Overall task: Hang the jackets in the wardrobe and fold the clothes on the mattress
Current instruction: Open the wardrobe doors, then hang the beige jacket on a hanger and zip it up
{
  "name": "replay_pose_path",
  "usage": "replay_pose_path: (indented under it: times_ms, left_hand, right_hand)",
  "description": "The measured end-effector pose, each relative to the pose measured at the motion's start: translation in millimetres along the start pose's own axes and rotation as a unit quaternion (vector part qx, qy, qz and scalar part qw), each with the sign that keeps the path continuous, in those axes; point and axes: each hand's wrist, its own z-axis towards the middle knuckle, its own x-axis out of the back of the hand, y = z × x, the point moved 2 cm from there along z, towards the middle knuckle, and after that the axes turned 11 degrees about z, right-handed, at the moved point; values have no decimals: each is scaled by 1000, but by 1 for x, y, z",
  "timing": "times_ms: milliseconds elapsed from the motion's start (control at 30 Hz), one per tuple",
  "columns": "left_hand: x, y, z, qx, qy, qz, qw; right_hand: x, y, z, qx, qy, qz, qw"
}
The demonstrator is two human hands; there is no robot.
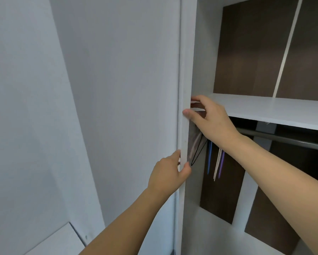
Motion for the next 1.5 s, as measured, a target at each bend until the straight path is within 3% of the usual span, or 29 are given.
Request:
replay_pose_path:
  times_ms: [167, 300, 467, 667, 867, 967, 1167, 1333, 1500]
  left_hand:
    - [30, -48, -10, 80, 58, -31, 995]
    - [45, -85, -13, 169, 121, -36, 978]
    - [63, -119, -6, 231, 170, -3, 958]
    - [61, -132, -1, 235, 187, 25, 953]
    - [49, -123, -10, 245, 189, 70, 949]
    - [49, -123, -41, 233, 165, 144, 947]
    - [93, -143, -159, 270, 99, 277, 917]
    - [159, -135, -303, 371, 113, 344, 855]
    - [227, -84, -481, 464, 142, 378, 789]
  right_hand:
    - [-55, 6, 27, 54, -68, 57, 995]
    - [-104, 26, 40, 106, -115, 1, 988]
    - [-145, 64, 51, 103, -198, -64, 973]
    - [-169, 98, 45, 145, -158, -94, 972]
    - [-208, 122, -4, 118, -89, 30, 989]
    - [-231, 118, -39, 104, -77, 87, 988]
    - [-265, 50, -101, 124, -142, 126, 974]
    - [-294, -51, -164, 149, -219, 165, 950]
    - [-329, -185, -276, 181, -341, 225, 895]
